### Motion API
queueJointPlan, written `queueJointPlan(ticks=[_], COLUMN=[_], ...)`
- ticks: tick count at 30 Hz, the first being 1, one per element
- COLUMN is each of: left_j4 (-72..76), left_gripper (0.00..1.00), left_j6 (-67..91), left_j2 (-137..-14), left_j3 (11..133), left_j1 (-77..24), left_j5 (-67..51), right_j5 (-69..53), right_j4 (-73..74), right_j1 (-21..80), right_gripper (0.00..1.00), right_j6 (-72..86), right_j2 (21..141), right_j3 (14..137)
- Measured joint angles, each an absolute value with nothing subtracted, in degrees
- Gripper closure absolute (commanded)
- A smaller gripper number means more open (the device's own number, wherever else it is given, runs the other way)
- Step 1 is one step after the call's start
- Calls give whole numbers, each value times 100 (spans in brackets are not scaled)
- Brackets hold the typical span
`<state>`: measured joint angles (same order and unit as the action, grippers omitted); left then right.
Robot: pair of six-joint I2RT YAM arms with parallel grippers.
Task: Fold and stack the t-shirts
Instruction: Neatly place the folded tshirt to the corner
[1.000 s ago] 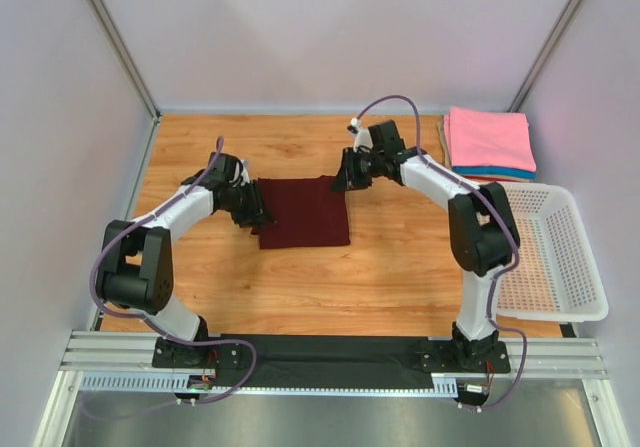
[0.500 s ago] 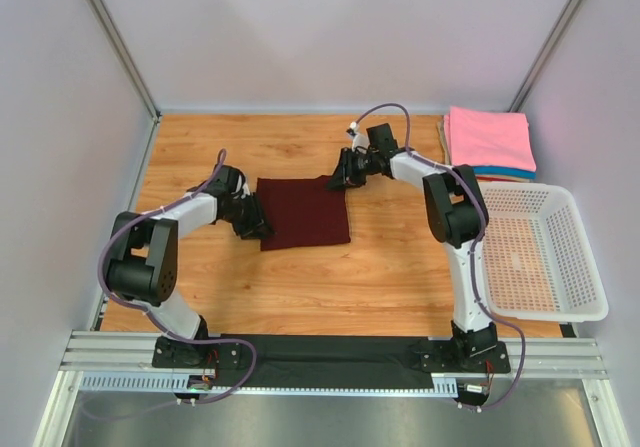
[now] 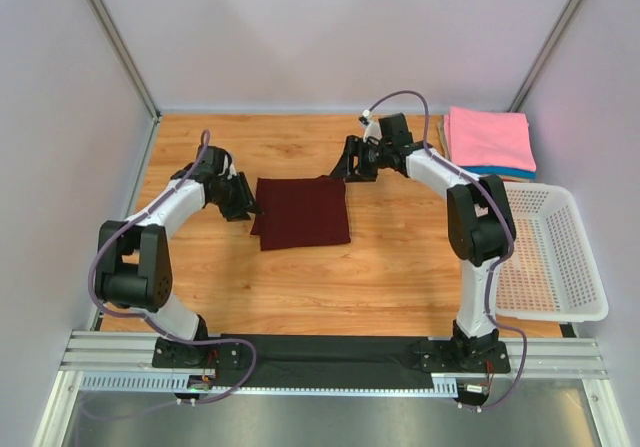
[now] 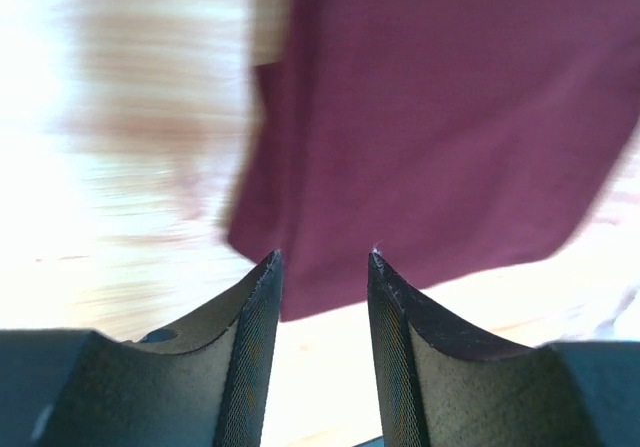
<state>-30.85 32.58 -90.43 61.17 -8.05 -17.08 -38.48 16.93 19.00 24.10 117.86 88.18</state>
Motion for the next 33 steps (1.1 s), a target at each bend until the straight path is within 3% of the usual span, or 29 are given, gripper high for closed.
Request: queueJointPlan(ticks=[9,12,13,14,17,18,20,24,26,33], left_j4=[-2941,-2832,-2781,-2735,-2630,-2609,-2609,-2867,-3061,-3350], left_gripper=[58,68,77,80,84,82,66,55,45,43], left_j6=[3177,3190,3190,3225,3271,3297,3328,3385,3361,3205], left_j2=[-9950,-9968,-9968,-9970,-10027,-10049,-10064,-10060,-10014,-9880], left_j3=[5894,5754,5721,5688,5651,5645,5640,5686,5730,6031], left_j1=[-642,-644,-644,-644,-642,-637,-635,-633,-635,-633], left_j5=[-2040,-2163,-2209,-2263,-2453,-2526,-2600,-2534,-2392,-1946], right_j5=[-3339,-3352,-3374,-3404,-3479,-3540,-3586,-3651,-3671,-3695], right_j4=[2012,1953,1898,1846,1730,1691,1588,1422,1347,1295], right_j1=[1903,1905,1905,1905,1907,1907,1907,1911,1911,1916], right_gripper=[34,34,35,35,35,35,34,34,34,34], right_j6=[2307,2303,2305,2307,2309,2314,2316,2311,2314,2311], right_j2=[11839,11922,11942,11966,12005,12007,12007,11990,11970,11948], right_j3=[8468,8374,8313,8248,8038,7985,7953,7854,7804,7760])
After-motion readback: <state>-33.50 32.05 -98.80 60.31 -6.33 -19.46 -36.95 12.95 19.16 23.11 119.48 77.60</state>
